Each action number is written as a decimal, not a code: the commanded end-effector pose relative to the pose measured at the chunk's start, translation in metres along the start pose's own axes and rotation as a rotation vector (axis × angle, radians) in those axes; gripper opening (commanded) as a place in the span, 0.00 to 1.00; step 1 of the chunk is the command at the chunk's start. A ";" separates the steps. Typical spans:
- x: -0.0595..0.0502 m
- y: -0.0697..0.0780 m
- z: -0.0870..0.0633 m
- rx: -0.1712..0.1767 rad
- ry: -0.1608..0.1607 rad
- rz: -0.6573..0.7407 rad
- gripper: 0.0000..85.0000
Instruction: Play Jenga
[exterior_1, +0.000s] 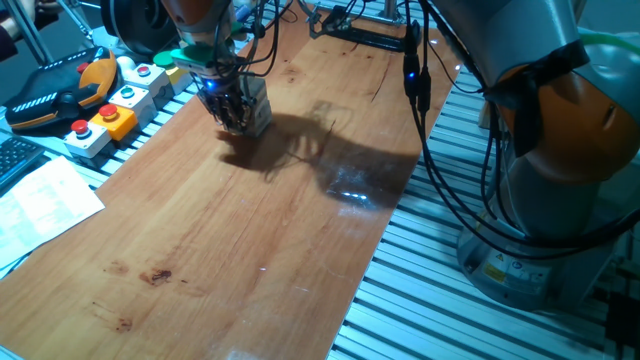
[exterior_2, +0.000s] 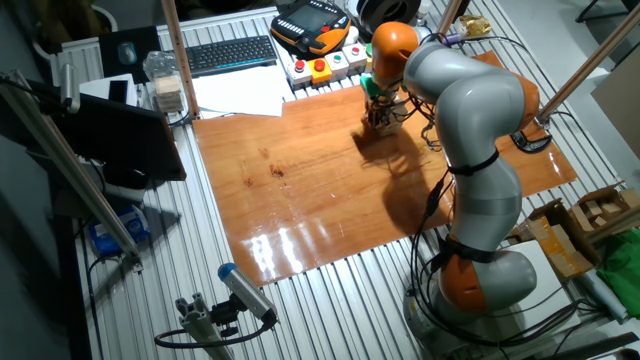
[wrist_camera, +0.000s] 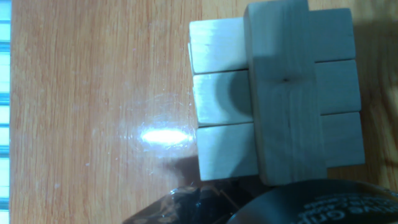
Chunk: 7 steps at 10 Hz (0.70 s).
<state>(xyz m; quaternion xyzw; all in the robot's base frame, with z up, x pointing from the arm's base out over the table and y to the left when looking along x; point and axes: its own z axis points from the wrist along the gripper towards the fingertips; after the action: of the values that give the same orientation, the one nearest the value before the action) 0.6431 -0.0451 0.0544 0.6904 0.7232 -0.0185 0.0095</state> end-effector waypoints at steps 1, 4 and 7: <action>0.000 0.000 0.000 0.002 -0.001 0.000 0.01; 0.001 0.000 0.000 0.002 -0.001 0.000 0.01; 0.002 0.000 0.001 0.000 -0.003 0.000 0.01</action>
<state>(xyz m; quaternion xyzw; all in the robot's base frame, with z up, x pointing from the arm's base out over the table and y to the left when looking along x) 0.6426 -0.0424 0.0537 0.6904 0.7230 -0.0196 0.0106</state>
